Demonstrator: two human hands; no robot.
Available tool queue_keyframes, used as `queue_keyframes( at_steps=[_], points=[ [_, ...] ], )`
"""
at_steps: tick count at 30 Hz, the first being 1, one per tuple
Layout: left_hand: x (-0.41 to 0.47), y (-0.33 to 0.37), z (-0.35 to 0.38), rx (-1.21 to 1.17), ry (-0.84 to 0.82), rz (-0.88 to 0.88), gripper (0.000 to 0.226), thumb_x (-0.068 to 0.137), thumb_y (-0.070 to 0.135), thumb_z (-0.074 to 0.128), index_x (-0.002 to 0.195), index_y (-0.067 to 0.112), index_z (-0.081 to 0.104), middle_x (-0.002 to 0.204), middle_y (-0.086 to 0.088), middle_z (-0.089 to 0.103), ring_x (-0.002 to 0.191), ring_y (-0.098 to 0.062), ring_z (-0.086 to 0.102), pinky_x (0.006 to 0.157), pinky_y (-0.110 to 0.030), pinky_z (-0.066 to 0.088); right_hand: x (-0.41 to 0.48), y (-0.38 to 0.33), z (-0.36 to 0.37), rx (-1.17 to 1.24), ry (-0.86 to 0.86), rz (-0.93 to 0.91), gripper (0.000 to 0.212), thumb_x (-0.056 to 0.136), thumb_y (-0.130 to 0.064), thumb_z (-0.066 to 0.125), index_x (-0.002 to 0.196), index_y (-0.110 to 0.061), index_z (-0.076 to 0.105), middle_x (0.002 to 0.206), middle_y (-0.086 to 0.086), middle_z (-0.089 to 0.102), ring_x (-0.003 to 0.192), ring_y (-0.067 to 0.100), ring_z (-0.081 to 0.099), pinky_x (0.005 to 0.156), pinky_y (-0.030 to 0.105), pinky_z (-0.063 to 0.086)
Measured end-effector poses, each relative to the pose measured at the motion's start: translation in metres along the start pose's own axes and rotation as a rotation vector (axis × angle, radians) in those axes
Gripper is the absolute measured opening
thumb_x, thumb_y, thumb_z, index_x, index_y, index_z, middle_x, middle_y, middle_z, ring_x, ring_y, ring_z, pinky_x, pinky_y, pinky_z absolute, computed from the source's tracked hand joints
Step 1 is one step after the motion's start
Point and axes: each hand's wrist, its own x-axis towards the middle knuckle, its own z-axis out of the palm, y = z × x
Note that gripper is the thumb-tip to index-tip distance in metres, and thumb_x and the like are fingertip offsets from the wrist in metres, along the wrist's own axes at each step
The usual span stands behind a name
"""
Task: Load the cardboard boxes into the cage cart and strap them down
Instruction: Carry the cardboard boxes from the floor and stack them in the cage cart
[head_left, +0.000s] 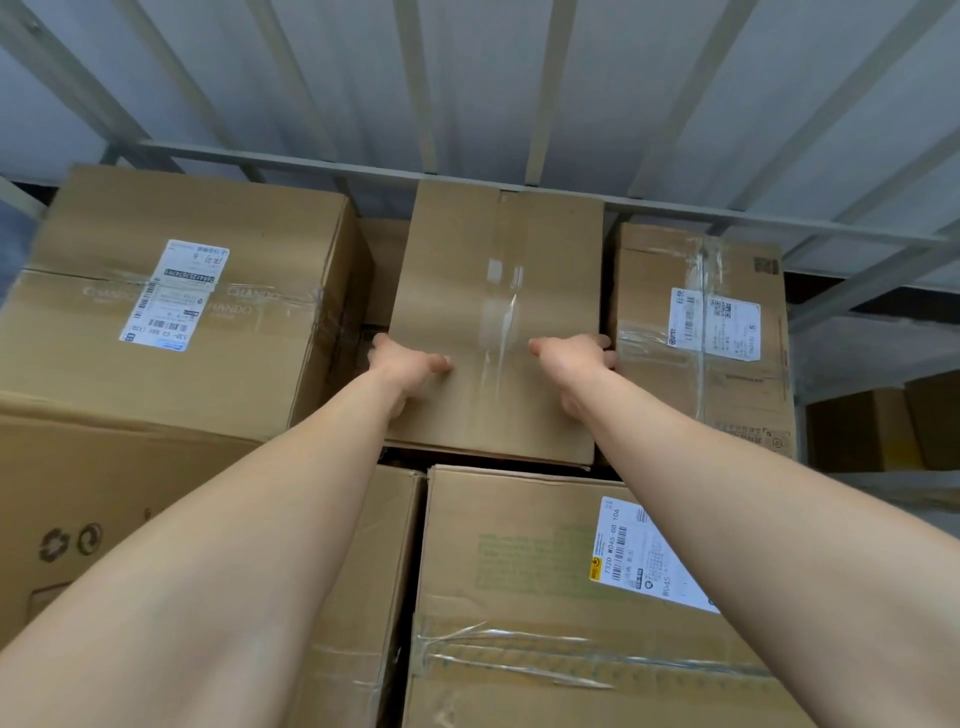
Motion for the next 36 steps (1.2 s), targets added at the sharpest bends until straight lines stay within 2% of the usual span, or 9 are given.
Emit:
queue_keyframes(
  at_steps=[4, 7, 11, 15, 21, 26, 31, 34, 36],
  points=[
    [-0.005, 0.001, 0.004, 0.037, 0.055, -0.004, 0.102, 0.073, 0.034, 0.080, 0.147, 0.007, 0.016, 0.150, -0.012, 0.025, 0.134, -0.035, 0.033, 0.110, -0.046, 0.032, 0.004, 0.003, -0.006, 0.097, 0.002, -0.007, 0.086, 0.084, -0.038, 0.062, 0.148, -0.003, 0.018, 0.149, 0.012, 0.020, 0.136, 0.032, 0.026, 0.114, 0.041, 0.027],
    [-0.011, 0.004, 0.003, 0.043, 0.114, 0.003, 0.100, 0.070, 0.035, 0.080, 0.145, 0.006, 0.020, 0.149, -0.011, 0.027, 0.132, -0.034, 0.035, 0.110, -0.046, 0.032, 0.001, 0.004, -0.011, 0.160, -0.012, -0.037, 0.076, 0.084, -0.038, 0.061, 0.145, -0.004, 0.030, 0.148, 0.010, 0.019, 0.135, 0.029, 0.027, 0.113, 0.039, 0.028],
    [-0.024, 0.012, -0.001, 0.049, 0.171, 0.000, 0.096, 0.069, 0.036, 0.080, 0.141, 0.005, 0.024, 0.146, -0.009, 0.029, 0.129, -0.032, 0.038, 0.108, -0.043, 0.034, -0.012, -0.003, -0.031, 0.223, -0.036, -0.075, 0.068, 0.086, -0.032, 0.063, 0.141, -0.005, 0.034, 0.146, 0.010, 0.020, 0.130, 0.028, 0.033, 0.093, 0.030, 0.032],
    [-0.047, 0.023, -0.009, -0.005, 0.225, 0.002, 0.095, 0.068, 0.040, 0.081, 0.138, 0.004, 0.028, 0.145, -0.009, 0.030, 0.129, -0.032, 0.038, 0.108, -0.044, 0.034, -0.031, -0.018, -0.057, 0.261, -0.083, -0.124, 0.074, 0.081, -0.031, 0.067, 0.142, -0.008, 0.031, 0.143, 0.010, 0.034, 0.123, 0.031, 0.041, 0.083, 0.035, 0.034],
    [-0.102, 0.045, -0.030, -0.067, 0.255, 0.051, 0.095, 0.067, 0.041, 0.082, 0.136, 0.006, 0.028, 0.144, -0.008, 0.031, 0.129, -0.031, 0.038, 0.108, -0.044, 0.033, -0.082, -0.030, -0.101, 0.300, -0.095, -0.197, 0.071, 0.085, -0.026, 0.066, 0.142, -0.003, 0.030, 0.136, 0.013, 0.047, 0.102, 0.023, 0.045, 0.082, 0.032, 0.034],
    [-0.173, 0.062, -0.042, -0.023, 0.236, 0.090, 0.092, 0.071, 0.041, 0.079, 0.137, 0.005, 0.026, 0.146, -0.009, 0.030, 0.130, -0.031, 0.037, 0.107, -0.042, 0.033, -0.135, -0.016, -0.143, 0.350, -0.056, -0.229, 0.075, 0.087, -0.027, 0.066, 0.145, -0.006, 0.022, 0.140, 0.013, 0.044, 0.124, 0.027, 0.044, 0.086, 0.031, 0.033],
    [-0.232, 0.069, -0.043, 0.010, 0.211, 0.153, 0.090, 0.072, 0.041, 0.077, 0.138, 0.006, 0.026, 0.145, -0.009, 0.031, 0.131, -0.032, 0.036, 0.106, -0.043, 0.032, -0.176, 0.010, -0.185, 0.382, -0.028, -0.224, 0.079, 0.088, -0.029, 0.065, 0.147, -0.007, 0.017, 0.143, 0.015, 0.040, 0.126, 0.030, 0.042, 0.089, 0.035, 0.035],
    [-0.260, 0.055, -0.038, 0.033, 0.187, 0.169, 0.090, 0.072, 0.041, 0.078, 0.138, 0.007, 0.027, 0.144, -0.010, 0.033, 0.130, -0.033, 0.037, 0.106, -0.045, 0.033, -0.201, 0.036, -0.201, 0.400, -0.025, -0.204, 0.079, 0.088, -0.026, 0.065, 0.146, -0.005, 0.015, 0.143, 0.015, 0.039, 0.126, 0.029, 0.043, 0.096, 0.037, 0.037],
    [-0.278, 0.035, -0.031, 0.042, 0.159, 0.139, 0.092, 0.071, 0.042, 0.079, 0.138, 0.007, 0.027, 0.144, -0.010, 0.033, 0.130, -0.033, 0.037, 0.108, -0.046, 0.033, -0.216, 0.059, -0.208, 0.394, -0.024, -0.171, 0.079, 0.087, -0.027, 0.065, 0.145, -0.006, 0.016, 0.144, 0.014, 0.039, 0.127, 0.028, 0.042, 0.093, 0.035, 0.037]
  ],
)
